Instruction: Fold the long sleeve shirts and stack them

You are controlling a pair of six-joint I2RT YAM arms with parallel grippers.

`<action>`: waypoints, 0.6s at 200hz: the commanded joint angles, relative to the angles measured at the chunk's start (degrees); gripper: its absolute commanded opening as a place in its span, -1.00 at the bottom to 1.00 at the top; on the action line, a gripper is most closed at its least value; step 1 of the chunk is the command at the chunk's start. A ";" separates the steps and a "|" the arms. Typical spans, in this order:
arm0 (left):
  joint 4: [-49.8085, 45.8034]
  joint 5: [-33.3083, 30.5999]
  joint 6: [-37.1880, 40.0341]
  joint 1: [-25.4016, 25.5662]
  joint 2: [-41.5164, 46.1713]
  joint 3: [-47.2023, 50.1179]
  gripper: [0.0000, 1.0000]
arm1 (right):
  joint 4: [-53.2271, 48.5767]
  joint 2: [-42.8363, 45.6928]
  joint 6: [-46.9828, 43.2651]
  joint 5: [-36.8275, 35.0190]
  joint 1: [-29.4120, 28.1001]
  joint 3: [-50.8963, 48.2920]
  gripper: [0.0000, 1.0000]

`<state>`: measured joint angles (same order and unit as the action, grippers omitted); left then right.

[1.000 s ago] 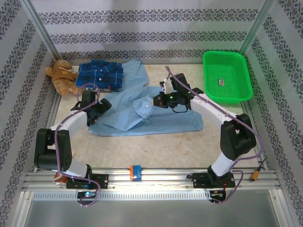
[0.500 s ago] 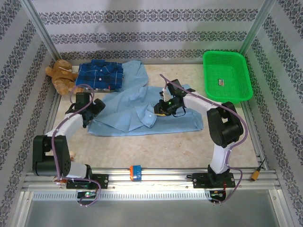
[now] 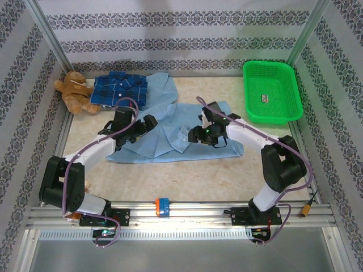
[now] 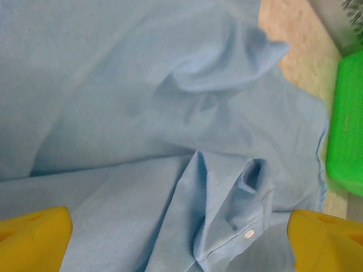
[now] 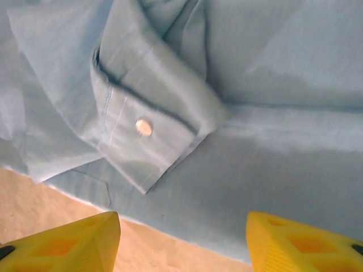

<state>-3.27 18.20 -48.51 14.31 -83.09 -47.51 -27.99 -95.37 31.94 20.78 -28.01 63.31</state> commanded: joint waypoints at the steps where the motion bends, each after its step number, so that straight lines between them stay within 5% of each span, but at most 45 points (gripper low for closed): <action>1: 3.28 0.16 0.77 0.35 -2.09 0.67 0.94 | 9.18 0.14 7.98 -0.21 -1.73 -4.31 0.22; 25: 2.99 -0.36 2.57 0.33 -4.29 1.29 0.93 | 15.88 -2.71 12.51 0.81 -3.00 -4.67 0.21; 120: 5.64 -1.05 3.32 0.30 -6.39 6.76 0.92 | 15.38 -8.58 17.00 -2.60 -4.77 -1.90 0.06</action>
<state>0.49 18.02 -46.96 14.35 -89.14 -41.80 -13.28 -102.76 47.44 19.97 -32.40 59.44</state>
